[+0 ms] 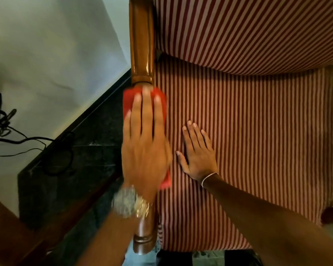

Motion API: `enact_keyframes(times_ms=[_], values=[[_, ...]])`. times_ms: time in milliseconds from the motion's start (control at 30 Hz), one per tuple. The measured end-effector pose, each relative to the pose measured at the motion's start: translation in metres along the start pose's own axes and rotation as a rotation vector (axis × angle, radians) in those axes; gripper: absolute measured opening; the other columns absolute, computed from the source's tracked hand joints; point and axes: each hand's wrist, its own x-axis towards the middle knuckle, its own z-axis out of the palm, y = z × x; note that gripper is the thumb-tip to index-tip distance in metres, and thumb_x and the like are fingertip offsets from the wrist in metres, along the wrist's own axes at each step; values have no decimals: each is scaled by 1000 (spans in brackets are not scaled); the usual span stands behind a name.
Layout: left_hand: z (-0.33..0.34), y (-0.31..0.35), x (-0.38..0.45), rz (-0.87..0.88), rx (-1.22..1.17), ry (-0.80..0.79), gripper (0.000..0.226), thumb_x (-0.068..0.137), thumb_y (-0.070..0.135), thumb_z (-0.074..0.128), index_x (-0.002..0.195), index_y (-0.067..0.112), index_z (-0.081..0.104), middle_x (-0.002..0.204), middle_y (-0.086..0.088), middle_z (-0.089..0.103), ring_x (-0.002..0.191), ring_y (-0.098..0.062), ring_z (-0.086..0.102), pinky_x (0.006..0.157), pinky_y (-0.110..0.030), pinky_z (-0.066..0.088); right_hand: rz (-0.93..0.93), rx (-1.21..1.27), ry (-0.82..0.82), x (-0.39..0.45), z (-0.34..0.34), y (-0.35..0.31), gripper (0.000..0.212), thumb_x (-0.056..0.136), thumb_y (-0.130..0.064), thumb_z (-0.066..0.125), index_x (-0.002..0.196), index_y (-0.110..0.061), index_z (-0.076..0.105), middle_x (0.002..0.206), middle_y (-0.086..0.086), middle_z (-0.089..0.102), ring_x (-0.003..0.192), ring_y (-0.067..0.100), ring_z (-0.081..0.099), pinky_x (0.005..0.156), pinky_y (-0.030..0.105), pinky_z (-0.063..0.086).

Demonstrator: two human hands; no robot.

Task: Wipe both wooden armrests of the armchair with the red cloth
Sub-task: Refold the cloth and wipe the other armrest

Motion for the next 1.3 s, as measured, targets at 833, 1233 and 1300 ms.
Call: enact_keyframes(times_ms=[833, 1233, 1300], values=[[-1, -14, 108, -22, -56, 80, 66, 101, 26, 32, 162, 10, 11, 171, -18, 10, 159, -32, 9, 130, -46, 9, -16, 29, 22, 0, 2, 2, 73, 103, -56, 25, 161, -12, 21, 171, 11, 17, 160, 23, 13, 131, 45, 15], [-13, -16, -4, -65, -412, 7, 65, 107, 36, 40, 162, 10, 15, 171, -15, 7, 159, -25, 7, 129, -38, 13, 255, 466, 65, 20, -47, -26, 54, 103, -48, 44, 138, -10, 58, 150, 11, 52, 143, 24, 46, 121, 44, 38], [-19, -24, -20, -272, -685, 0, 65, 105, 42, 44, 161, 19, 20, 171, -9, 12, 152, -13, 20, 116, -18, 29, 435, 879, 87, 43, -72, -34, 41, 105, -42, 47, 121, -10, 67, 127, 8, 66, 120, 20, 61, 106, 45, 52]])
